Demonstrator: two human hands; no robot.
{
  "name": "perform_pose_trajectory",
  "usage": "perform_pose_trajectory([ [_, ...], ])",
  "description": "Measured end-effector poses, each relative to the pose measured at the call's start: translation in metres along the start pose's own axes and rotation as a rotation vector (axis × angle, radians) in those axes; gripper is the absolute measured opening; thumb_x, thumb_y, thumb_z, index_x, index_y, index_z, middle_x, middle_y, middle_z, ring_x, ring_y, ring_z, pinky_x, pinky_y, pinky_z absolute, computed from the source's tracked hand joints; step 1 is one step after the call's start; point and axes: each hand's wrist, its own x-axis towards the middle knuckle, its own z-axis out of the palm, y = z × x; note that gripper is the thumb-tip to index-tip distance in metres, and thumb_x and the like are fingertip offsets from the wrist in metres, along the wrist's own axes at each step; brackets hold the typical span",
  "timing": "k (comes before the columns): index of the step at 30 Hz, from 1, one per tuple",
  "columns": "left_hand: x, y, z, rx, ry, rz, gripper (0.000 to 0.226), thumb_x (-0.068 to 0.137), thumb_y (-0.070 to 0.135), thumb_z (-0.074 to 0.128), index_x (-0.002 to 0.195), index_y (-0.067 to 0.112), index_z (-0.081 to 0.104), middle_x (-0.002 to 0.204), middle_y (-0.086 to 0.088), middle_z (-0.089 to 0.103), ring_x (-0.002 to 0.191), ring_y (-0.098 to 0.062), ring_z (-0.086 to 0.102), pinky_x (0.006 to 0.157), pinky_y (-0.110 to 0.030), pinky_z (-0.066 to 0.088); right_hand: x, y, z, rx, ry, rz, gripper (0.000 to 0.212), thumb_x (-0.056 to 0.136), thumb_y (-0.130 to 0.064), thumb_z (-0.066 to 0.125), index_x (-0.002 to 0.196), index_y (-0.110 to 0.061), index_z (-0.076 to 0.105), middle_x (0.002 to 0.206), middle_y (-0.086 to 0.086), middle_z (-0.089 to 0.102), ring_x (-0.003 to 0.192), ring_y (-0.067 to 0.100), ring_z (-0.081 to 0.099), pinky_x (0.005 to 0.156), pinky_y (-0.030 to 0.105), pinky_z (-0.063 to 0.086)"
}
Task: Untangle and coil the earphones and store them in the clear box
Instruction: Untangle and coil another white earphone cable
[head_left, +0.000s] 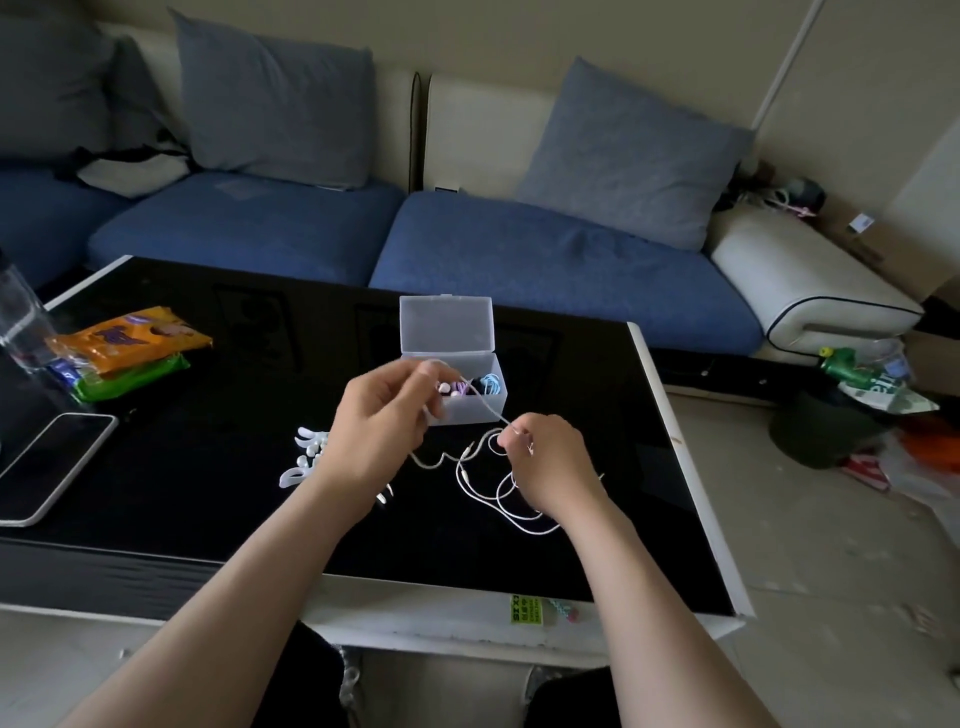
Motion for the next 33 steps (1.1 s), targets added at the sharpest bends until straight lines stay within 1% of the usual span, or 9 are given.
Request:
perform_pose_trajectory([
  [4,0.003,0.006,0.007,-0.387,0.071,-0.124,0.030,0.114,0.014,0.040,0.135,0.016,0.062,0.106,-0.012,0.076,0.074,-0.023,0.071,0.071,-0.036,0.057,-0.003,0.024,-0.014,0.014,-0.023,0.039,0.022,0.109,-0.031,0.053,0.095,-0.030,0.069,0.089,-0.010,0.070,0.096,0.023,0.070,0.099,0.052,0.054],
  [9,0.000,0.009,0.020,-0.393,0.138,-0.130,0.046,0.109,0.005,0.049,0.143,0.036,0.050,0.118,-0.005,0.078,0.080,-0.020,0.073,0.070,-0.034,0.055,-0.005,0.047,-0.024,-0.041,0.039,0.051,0.023,0.111,-0.025,0.049,0.093,-0.031,0.063,0.092,-0.013,0.067,0.098,0.020,0.066,0.099,0.050,0.052],
  [13,0.000,-0.001,0.028,0.075,0.172,0.029,0.060,0.104,0.008,0.050,0.149,0.045,0.037,0.110,-0.001,0.076,0.074,-0.012,0.063,0.065,-0.026,0.048,-0.007,0.054,-0.031,-0.014,0.180,0.084,0.021,0.111,-0.015,0.039,0.114,-0.024,0.058,0.105,-0.010,0.068,0.100,0.021,0.063,0.099,0.046,0.045],
  [16,-0.005,-0.015,0.028,0.648,0.037,0.122,0.089,0.094,0.010,0.062,0.160,0.048,0.017,0.103,0.001,0.071,0.089,-0.024,0.066,0.081,-0.041,0.056,-0.005,0.060,-0.033,0.163,0.379,0.083,0.015,0.112,-0.021,0.043,0.109,-0.022,0.058,0.091,-0.006,0.072,0.088,0.025,0.068,0.088,0.047,0.054],
  [21,-0.009,-0.030,0.024,1.168,-0.247,-0.122,0.124,0.085,0.024,0.074,0.156,0.055,-0.023,0.084,-0.004,0.063,0.078,-0.028,0.066,0.069,-0.043,0.057,-0.001,0.062,-0.044,0.345,0.624,0.072,0.014,0.111,-0.016,0.049,0.108,-0.018,0.063,0.083,-0.010,0.073,0.080,0.018,0.066,0.073,0.025,0.045],
  [24,-0.010,-0.031,0.025,1.300,-0.325,-0.221,0.125,0.084,0.024,0.078,0.159,0.045,-0.020,0.087,-0.001,0.059,0.083,-0.028,0.067,0.072,-0.042,0.057,-0.004,0.062,-0.048,0.452,0.624,0.095,0.012,0.111,-0.016,0.050,0.111,-0.018,0.062,0.084,-0.011,0.072,0.075,0.004,0.065,0.062,0.006,0.041],
  [27,-0.007,-0.033,0.025,1.285,-0.371,-0.239,0.112,0.085,0.027,0.078,0.161,0.035,-0.005,0.090,-0.002,0.058,0.087,-0.028,0.066,0.073,-0.041,0.055,-0.006,0.062,-0.046,0.436,0.579,0.135,0.012,0.110,-0.016,0.051,0.111,-0.018,0.063,0.090,-0.009,0.074,0.077,-0.002,0.063,0.061,0.007,0.042],
  [30,-0.002,-0.034,0.027,0.990,-0.349,-0.135,0.083,0.089,0.030,0.076,0.149,0.028,0.019,0.085,-0.004,0.064,0.082,-0.028,0.067,0.076,-0.043,0.059,-0.003,0.063,-0.044,0.372,0.565,0.147,0.014,0.105,-0.013,0.057,0.115,-0.017,0.067,0.104,0.000,0.073,0.083,0.012,0.065,0.070,0.019,0.043],
  [33,0.002,-0.030,0.033,0.690,-0.233,-0.066,0.058,0.094,0.026,0.073,0.140,0.029,0.037,0.079,-0.001,0.068,0.071,-0.015,0.064,0.070,-0.031,0.053,-0.005,0.057,-0.040,0.321,0.489,0.168,0.026,0.098,-0.007,0.065,0.120,-0.021,0.061,0.126,0.004,0.049,0.083,0.020,0.064,0.077,0.026,0.047],
])
